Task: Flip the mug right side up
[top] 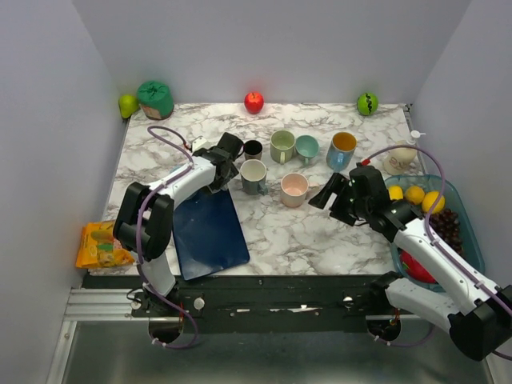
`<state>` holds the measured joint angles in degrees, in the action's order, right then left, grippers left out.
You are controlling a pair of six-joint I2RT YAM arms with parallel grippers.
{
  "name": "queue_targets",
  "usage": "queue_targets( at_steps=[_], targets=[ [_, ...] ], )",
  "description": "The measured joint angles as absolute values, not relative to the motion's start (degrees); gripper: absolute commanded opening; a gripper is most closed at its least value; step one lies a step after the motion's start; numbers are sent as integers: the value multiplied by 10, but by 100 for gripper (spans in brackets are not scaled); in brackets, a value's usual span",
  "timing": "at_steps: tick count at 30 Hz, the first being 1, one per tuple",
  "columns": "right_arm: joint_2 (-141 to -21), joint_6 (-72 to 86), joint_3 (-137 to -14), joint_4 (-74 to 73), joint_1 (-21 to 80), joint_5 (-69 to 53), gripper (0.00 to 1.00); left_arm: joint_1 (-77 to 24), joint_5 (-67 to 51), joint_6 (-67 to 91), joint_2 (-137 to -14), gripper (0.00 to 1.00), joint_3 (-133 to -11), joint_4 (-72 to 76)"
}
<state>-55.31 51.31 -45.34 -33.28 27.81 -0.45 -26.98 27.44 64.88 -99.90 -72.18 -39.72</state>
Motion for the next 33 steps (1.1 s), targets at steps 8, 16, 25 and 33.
queue_targets(
  at_steps=[8, 16, 25, 33],
  targets=[
    [-564, 490, -463, -336, 278, -27, 87, -264, 288, 671, -1017, 71, -745, -377],
    [-540, 484, -460, -341, 278, -26, 87, -262, 291, 675, -1020, 57, -729, -362],
    [-522, 484, -443, -348, 278, -23, 87, -260, 290, 671, -1024, 35, -718, -354],
    [-522, 484, -441, -353, 278, -20, 87, -252, 271, 656, -1024, 33, -712, -345]
  ],
)
